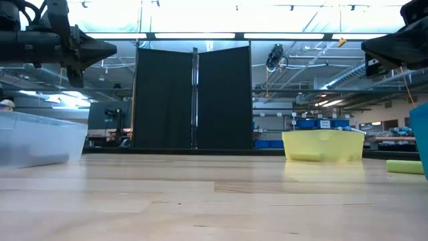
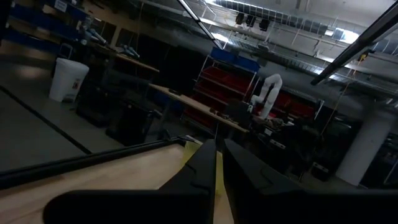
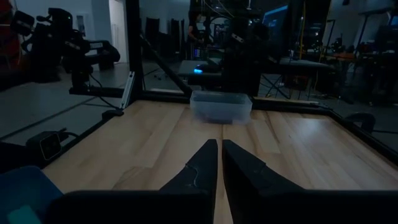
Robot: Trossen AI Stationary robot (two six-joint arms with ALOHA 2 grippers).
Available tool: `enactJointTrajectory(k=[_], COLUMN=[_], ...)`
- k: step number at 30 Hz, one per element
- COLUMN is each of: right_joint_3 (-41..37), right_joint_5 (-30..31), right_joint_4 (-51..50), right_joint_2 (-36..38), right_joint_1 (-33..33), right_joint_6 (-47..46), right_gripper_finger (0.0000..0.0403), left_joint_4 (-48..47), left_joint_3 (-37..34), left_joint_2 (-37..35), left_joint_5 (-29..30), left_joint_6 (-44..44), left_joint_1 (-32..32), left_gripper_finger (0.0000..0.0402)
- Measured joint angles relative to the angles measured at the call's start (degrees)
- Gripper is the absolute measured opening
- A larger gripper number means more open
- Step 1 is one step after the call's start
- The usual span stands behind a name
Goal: Sort blocks
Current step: Put the green block into the yellow bin
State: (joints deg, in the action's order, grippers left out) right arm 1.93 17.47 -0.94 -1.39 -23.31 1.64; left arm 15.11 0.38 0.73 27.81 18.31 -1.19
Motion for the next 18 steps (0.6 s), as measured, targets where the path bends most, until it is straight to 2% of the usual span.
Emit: enactJointTrajectory(k=[6, 10, 12, 15, 18], right_joint_3=[0.0, 0.0, 0.0, 0.0, 0.0], right_joint_5=[0.0, 0.0, 0.0, 0.0, 0.0], right_joint_4=[0.0, 0.0, 0.0, 0.0, 0.0], right_joint_2=[0.0, 0.0, 0.0, 0.0, 0.0], right_joint_1=[0.0, 0.0, 0.0, 0.0, 0.0], right_joint_6=[0.0, 0.0, 0.0, 0.0, 0.0], right_gripper_finger=[0.0035, 0.0035, 0.0036, 0.0036, 0.0035], left_joint_4=[6.6, 6.4, 6.5, 11.9, 21.1], left_joint_3=[0.0, 0.0, 0.0, 0.0, 0.2], left_joint_2=[-0.1, 0.3, 1.5, 6.2, 14.9], left_joint_5=[1.8, 1.4, -1.4, -8.7, -9.8], left_joint_6=[-3.2, 4.5, 7.6, 7.9, 9.1], left_joint_1=[0.1, 0.1, 0.1, 0.1, -0.4], left_gripper_finger=[0.0037, 0.0037, 0.0037, 0.0037, 0.0037])
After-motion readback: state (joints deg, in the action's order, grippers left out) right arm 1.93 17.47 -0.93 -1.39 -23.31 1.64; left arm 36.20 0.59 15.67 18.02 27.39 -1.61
